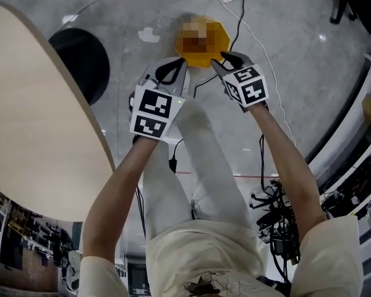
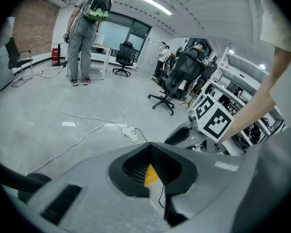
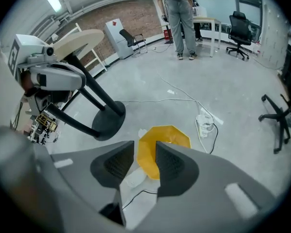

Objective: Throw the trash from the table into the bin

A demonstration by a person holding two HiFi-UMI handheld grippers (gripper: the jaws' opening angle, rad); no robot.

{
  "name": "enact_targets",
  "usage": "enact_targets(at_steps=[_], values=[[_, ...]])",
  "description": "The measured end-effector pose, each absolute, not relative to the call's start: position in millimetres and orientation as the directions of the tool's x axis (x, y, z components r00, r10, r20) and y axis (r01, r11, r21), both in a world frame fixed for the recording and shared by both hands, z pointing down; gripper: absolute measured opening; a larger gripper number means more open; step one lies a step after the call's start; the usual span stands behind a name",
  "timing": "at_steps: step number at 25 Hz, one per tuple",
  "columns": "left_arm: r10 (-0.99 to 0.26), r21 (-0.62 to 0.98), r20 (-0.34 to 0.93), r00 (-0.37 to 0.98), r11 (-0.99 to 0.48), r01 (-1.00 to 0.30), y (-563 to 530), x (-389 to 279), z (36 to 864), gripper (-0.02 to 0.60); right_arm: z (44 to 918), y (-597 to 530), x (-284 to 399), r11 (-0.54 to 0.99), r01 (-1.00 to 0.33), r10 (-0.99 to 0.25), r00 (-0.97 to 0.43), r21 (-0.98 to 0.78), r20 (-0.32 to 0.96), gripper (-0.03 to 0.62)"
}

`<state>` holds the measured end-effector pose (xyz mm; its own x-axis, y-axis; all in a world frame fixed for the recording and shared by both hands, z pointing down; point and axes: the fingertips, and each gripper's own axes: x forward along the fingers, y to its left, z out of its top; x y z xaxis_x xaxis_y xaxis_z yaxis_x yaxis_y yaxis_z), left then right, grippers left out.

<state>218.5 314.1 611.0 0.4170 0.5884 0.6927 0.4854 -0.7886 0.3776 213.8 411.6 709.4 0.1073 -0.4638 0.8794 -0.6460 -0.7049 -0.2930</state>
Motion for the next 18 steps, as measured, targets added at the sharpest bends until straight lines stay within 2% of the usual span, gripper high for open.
enact_targets(at_steps=[2,6,12,15,18], values=[[0.590,0.377,0.689,0.420,-0.787,0.488,313.7,216.9,590.2,0.005,682.6,402.5,216.8,-0.708,-0.637,-0.486,0.129,-0.303,0.864,0.143],[0.585,0.361,0.682,0.438,-0.791,0.494,317.7,214.8,540.9,0.005,623.4,391.3,220.2,-0.710,-0.610,-0.540,0.153,-0.351,0.828,0.198],[0.578,0.342,0.640,0.506,-0.804,0.486,301.3,204.4,465.2,0.005,527.1,351.0,221.2,-0.673,-0.648,-0.624,0.237,-0.358,0.745,0.143],[0.582,0.349,0.610,0.538,-0.806,0.477,297.4,190.2,429.0,0.005,481.5,335.5,210.1,-0.658,-0.623,-0.679,0.250,-0.423,0.690,0.170],[0.586,0.349,0.581,0.564,-0.806,0.478,293.6,171.3,395.0,0.005,438.5,323.2,193.8,-0.641,-0.650,-0.701,0.278,-0.409,0.657,0.166]])
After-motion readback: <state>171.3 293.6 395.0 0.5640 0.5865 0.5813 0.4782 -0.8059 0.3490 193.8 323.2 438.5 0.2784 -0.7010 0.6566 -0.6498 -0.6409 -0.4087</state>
